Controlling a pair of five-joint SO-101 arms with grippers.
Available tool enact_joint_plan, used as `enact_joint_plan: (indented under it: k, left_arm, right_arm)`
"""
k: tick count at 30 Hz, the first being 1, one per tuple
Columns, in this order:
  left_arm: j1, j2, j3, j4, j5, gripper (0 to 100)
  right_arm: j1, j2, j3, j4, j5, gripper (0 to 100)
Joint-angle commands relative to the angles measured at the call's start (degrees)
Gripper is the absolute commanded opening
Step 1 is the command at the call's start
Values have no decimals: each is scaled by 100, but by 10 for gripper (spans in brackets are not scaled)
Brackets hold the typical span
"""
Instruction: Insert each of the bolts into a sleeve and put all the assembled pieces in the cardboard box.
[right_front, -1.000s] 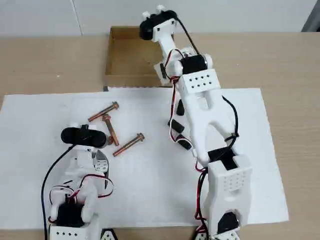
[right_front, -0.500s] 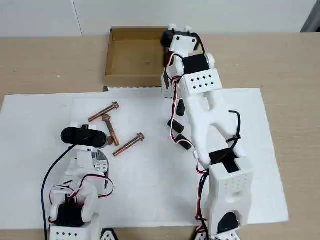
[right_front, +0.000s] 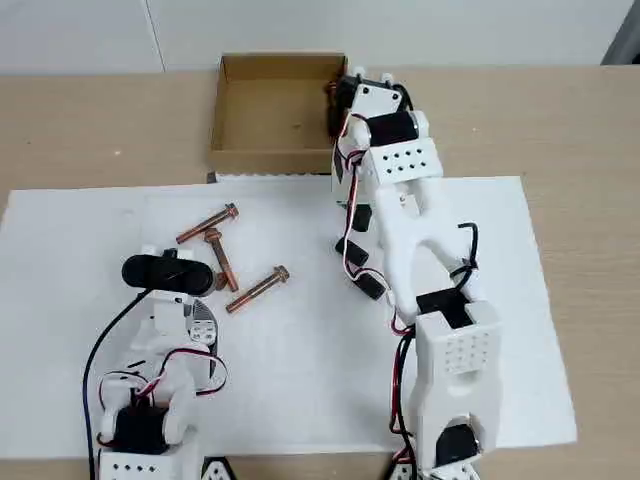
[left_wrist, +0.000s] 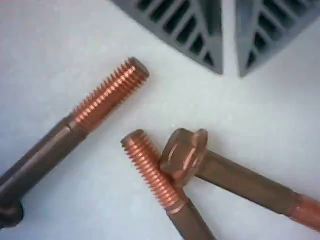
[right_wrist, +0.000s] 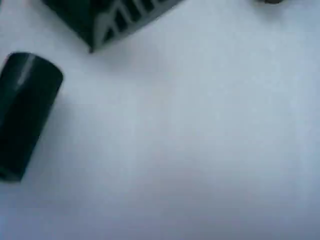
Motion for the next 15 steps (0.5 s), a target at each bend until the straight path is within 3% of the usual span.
enact_joint_plan:
  k: [1,15]
  left_arm:
    - [0,-62,-22,9,-18,5]
    - [-9,-62,-22,9,-18,5]
  right_arm:
    - [57,-22,-264,-180,-26,129]
    - [119,708,-264,-541,-26,132]
